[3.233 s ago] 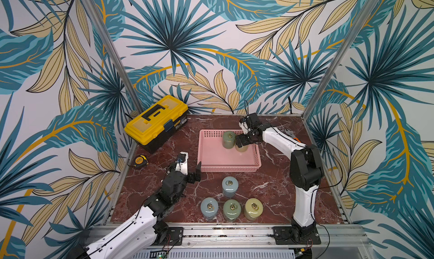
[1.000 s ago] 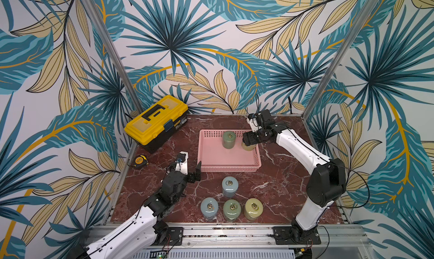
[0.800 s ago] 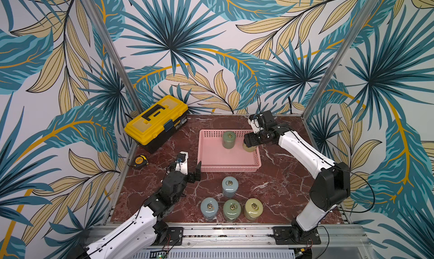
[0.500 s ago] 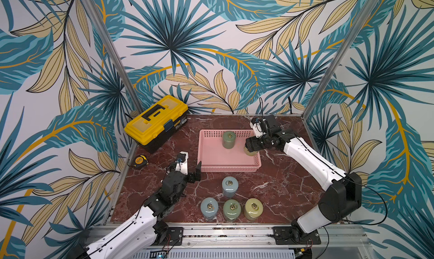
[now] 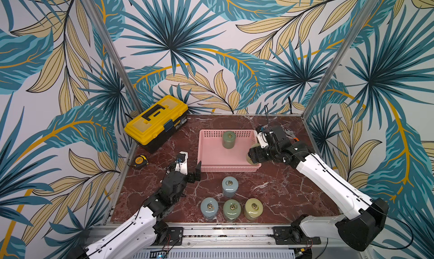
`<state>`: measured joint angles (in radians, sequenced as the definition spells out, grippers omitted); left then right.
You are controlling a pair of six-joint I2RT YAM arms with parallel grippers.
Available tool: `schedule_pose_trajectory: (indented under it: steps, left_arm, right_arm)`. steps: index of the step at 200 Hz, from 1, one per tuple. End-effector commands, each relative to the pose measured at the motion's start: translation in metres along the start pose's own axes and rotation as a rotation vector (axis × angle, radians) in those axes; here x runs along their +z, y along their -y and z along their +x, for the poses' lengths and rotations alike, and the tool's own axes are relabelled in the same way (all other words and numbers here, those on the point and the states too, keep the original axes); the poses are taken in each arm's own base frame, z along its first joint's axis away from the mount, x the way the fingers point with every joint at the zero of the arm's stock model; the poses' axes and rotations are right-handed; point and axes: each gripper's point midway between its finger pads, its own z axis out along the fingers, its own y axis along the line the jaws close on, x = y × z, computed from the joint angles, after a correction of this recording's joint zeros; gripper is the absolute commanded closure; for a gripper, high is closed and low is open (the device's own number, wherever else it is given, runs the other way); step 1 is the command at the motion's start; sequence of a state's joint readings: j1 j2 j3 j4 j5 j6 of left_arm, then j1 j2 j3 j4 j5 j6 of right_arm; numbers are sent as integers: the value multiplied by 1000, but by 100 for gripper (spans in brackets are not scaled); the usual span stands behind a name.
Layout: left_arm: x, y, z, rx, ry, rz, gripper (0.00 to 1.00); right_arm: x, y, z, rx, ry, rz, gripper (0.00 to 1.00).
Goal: Take the tea canister out of the basket
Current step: Place the tea canister at the center of the board.
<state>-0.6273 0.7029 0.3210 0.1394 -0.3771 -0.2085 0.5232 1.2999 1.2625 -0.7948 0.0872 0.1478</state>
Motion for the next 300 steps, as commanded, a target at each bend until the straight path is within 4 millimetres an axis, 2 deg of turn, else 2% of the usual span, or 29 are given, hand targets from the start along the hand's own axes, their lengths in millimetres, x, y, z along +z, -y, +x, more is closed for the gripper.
schedule_pose_trajectory:
  steps: [1,44,92,182,300]
  left_arm:
    - [-2,-3,12,14,-6,3,0]
    - [-2,-4,11,13,-3,-1,0]
    - [-3,-4,11,13,-2,1,0]
    - [-3,-4,12,15,-3,-1,0]
    - [-3,-5,11,14,1,-4,0]
  right_arm:
    - [-15,-2,2,30,45,13,45]
    - [-23,-17,23,15,24,8,45]
    - [-19,-30,43,16,-7,8,45]
    - [6,-43,68,62,-23,-7,45]
    - [42,-46,95,122,-51,22,45]
